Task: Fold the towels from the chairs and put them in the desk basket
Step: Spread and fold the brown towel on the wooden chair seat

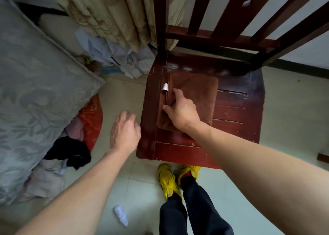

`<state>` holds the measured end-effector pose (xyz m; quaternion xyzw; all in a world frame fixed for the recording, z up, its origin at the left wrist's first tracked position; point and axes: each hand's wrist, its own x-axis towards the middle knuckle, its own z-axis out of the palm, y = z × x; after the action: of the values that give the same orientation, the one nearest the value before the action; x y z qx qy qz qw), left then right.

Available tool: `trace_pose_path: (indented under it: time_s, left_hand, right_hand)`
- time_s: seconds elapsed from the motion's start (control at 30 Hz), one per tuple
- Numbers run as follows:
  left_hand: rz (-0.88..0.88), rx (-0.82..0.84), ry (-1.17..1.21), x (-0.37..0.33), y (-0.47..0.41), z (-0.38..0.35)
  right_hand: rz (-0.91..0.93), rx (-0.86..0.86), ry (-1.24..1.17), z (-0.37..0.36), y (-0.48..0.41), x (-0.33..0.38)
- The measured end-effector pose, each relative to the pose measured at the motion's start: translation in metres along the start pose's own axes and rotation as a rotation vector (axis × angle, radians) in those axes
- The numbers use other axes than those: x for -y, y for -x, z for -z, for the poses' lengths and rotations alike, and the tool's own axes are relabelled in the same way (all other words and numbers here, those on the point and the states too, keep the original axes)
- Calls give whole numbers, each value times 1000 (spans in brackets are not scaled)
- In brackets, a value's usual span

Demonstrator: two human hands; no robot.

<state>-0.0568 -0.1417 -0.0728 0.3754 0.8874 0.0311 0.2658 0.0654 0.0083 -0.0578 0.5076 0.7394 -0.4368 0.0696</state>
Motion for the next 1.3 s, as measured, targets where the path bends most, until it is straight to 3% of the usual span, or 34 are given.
trace_pose_path:
  time_s: [0.07, 0.13, 0.23, 0.3, 0.4, 0.5, 0.63, 0.77, 0.87, 0.93, 1.1, 1.2, 1.3]
  left_hand:
    - [-2, -24, 3, -2, -1, 2]
    - [-25, -90, 32, -13, -5, 5]
    - [-119, -222, 96, -44, -9, 7]
    - [-282, -247, 62, -70, -10, 2]
    - [-535, -156, -108, -93, -15, -17]
    - [-507, -20, -276, -84, -18, -34]
    - [-485, 31, -389, -75, -19, -44]
    - [-483, 13, -359, -88, -20, -31]
    - [-517, -101, -316, -101, -40, -16]
    - [-514, -72, -315, -108, -65, -10]
    - [-430, 44, -365, -100, -92, -8]
    - [-423, -63, -361, -105, -77, -5]
    - [-587, -173, -365, -117, -54, -9]
  right_hand:
    - [37, 61, -102, 4, -2, -7]
    - [95, -34, -152, 20, -4, -20]
    - [233, -361, 128, 57, -7, -48]
    - [340, -426, 352, 70, -9, -68]
    - [438, -260, 588, 62, -16, -87]
    - [428, -119, 695, 58, -30, -103]
    - [397, -55, 784, 74, -52, -117]
    - [289, -128, 738, 80, -52, -111]
    - [352, -221, 652, 62, -25, -105]
    - [425, -179, 670, 40, 4, -114]
    - [407, -73, 737, 27, 44, -154]
    - [420, -46, 696, 44, 50, -162]
    - [243, -200, 442, 65, 45, -148]
